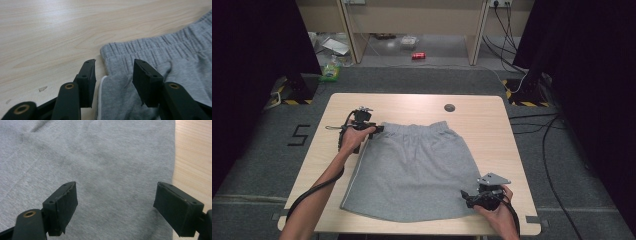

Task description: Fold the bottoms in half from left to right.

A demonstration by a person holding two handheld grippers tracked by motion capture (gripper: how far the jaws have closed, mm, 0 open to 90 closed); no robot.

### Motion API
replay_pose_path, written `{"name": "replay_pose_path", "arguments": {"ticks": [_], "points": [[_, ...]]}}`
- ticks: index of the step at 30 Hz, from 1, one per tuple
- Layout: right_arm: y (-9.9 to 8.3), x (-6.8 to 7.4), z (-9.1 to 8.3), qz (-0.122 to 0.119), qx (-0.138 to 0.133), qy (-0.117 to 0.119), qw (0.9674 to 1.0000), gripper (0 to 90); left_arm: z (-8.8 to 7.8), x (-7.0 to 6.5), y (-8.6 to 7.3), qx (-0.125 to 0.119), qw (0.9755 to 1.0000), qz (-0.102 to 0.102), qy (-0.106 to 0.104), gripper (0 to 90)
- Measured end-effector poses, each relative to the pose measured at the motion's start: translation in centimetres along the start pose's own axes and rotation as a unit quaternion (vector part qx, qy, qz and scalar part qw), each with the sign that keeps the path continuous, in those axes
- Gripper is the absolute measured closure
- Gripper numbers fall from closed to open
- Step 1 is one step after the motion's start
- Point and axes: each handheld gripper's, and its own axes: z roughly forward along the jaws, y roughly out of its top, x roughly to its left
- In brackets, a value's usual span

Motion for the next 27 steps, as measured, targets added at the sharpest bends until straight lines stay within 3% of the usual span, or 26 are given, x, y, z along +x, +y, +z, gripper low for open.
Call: {"name": "replay_pose_path", "arguments": {"ticks": [7, 15, 20, 27], "points": [[0.1, 0.1, 0.1, -0.002, 0.001, 0.001, 1.0, 19.0, 1.2, 0.0, -0.2, 0.019, 0.9998, -0.004, 0.0, 59.5], [0.5, 0.9, 0.2, -0.012, -0.005, 0.006, 0.9999, 19.1, 1.6, -0.4, 0.3, 0.044, 0.999, 0.011, 0.001, 71.0], [1.4, 2.7, 0.5, -0.026, -0.015, 0.02, 0.9993, 19.4, 1.7, -0.9, 0.5, 0.051, 0.9983, 0.024, 0.013, 74.5], [3.0, 6.3, 2.0, -0.056, -0.031, 0.058, 0.9963, 21.0, 1.7, -1.3, 0.6, 0.056, 0.9974, 0.04, 0.023, 75.6]]}}
